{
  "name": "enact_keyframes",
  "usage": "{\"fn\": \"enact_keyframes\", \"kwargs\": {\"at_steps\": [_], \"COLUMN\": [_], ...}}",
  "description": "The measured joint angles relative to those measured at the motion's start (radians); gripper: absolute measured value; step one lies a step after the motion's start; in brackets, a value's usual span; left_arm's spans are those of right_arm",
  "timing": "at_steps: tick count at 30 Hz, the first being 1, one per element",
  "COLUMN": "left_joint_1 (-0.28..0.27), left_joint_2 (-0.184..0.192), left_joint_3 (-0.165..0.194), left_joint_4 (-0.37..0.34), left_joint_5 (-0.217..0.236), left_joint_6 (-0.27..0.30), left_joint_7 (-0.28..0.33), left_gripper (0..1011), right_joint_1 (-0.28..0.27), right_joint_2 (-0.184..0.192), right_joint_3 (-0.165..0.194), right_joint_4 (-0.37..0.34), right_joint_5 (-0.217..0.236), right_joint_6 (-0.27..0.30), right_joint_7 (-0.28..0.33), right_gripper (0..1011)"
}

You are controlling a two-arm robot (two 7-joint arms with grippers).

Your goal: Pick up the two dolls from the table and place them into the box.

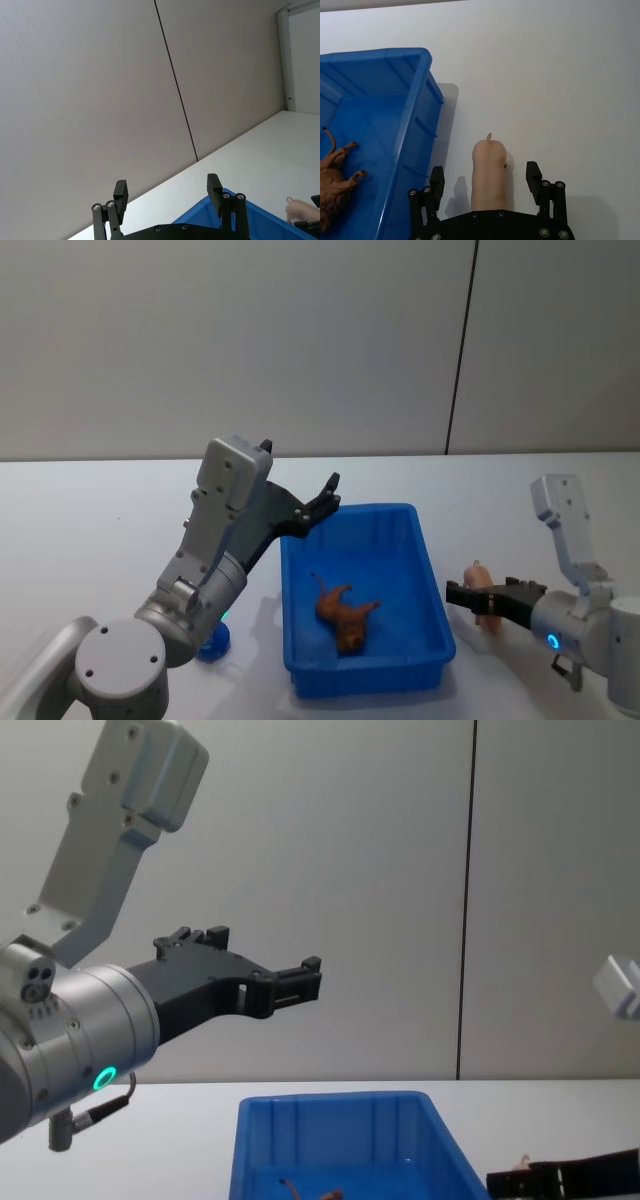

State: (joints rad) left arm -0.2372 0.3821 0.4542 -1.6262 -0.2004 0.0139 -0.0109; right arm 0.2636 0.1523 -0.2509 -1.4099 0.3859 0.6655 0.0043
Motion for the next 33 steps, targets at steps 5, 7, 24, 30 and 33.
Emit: {"fn": "enact_keyframes", "kwargs": {"at_steps": [5, 7, 24, 30, 33], "left_joint_1": [0.0, 0.0, 0.0, 0.0, 0.0], "left_joint_2": [0.0, 0.0, 0.0, 0.0, 0.0], "left_joint_3": [0.0, 0.0, 0.0, 0.0, 0.0], "left_joint_4": [0.0, 0.0, 0.0, 0.0, 0.0], "left_joint_5": [0.0, 0.0, 0.0, 0.0, 0.0], "left_joint_6": [0.0, 0.0, 0.0, 0.0, 0.0], "left_joint_7": [0.0, 0.0, 0.0, 0.0, 0.0], "left_gripper": [1003, 1003, 1003, 1003, 1003], "right_joint_1": [0.007, 0.009, 0.018, 0.018, 0.015], "right_joint_2": [-0.005, -0.007, -0.013, -0.013, -0.01], "right_joint_3": [-0.002, -0.002, -0.004, -0.003, -0.001], "right_joint_4": [0.011, 0.014, 0.027, 0.027, 0.018], "right_joint_5": [-0.003, -0.004, -0.007, -0.008, -0.009], "right_joint_6": [0.007, 0.008, 0.015, 0.013, 0.002], "right_joint_7": [-0.005, -0.006, -0.012, -0.012, -0.008], "right_gripper": [934, 906, 392, 342, 342]}}
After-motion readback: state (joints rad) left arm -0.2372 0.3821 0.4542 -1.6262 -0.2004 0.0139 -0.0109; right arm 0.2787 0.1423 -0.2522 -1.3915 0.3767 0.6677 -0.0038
